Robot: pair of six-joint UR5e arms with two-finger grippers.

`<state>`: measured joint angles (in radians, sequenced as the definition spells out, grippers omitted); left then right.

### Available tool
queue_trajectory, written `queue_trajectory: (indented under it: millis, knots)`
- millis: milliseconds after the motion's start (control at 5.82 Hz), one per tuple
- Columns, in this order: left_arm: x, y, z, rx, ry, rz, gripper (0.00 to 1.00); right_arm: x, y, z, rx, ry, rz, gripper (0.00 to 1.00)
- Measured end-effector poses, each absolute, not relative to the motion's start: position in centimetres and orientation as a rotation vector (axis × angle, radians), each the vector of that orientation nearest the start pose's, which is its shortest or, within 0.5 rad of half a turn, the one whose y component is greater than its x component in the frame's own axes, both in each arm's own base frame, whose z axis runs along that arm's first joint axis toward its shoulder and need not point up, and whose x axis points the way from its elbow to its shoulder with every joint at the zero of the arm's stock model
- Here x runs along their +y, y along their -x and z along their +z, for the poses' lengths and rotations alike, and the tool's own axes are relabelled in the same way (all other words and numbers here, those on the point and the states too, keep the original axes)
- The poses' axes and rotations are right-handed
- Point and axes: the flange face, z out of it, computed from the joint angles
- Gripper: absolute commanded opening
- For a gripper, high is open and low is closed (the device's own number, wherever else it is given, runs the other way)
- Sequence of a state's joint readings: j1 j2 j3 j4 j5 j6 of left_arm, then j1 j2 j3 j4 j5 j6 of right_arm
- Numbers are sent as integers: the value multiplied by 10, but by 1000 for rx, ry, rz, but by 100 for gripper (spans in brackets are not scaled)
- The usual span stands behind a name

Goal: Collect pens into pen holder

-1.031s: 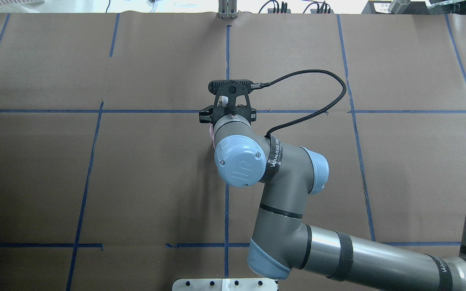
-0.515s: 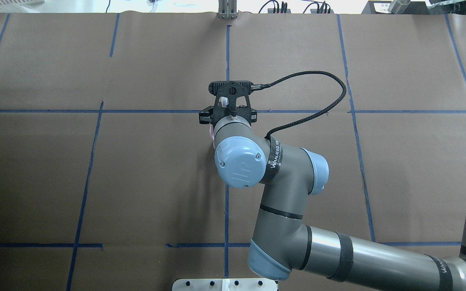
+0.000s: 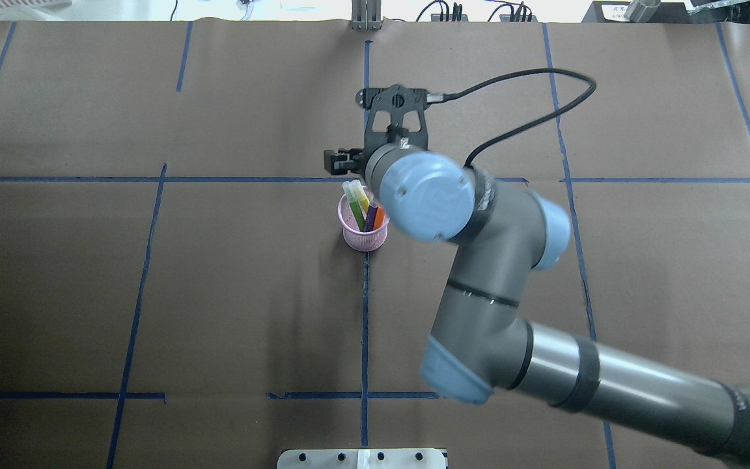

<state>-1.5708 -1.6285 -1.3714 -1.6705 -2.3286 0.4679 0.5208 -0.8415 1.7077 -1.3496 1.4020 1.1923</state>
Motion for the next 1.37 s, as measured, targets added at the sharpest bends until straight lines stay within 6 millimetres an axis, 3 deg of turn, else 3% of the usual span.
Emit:
queue_trajectory:
  millis: [172,344,515,859,1374]
  knots:
    - [-508,65,720,753,-136,428,100,-492,469,147,-916,-510,180,100]
    - [-507,65,720,754,-132,426,100,-521,427,171,-907,-421,115,100]
    - [-507,65,712,757,-113,416,100,-548,378,215,-889,-346,40,100]
    - [-503,66,674,768,-42,366,100,-570,283,333,-830,-251,-110,100]
    - [-499,66,664,770,-2,307,100,-540,132,539,-726,-155,-311,100]
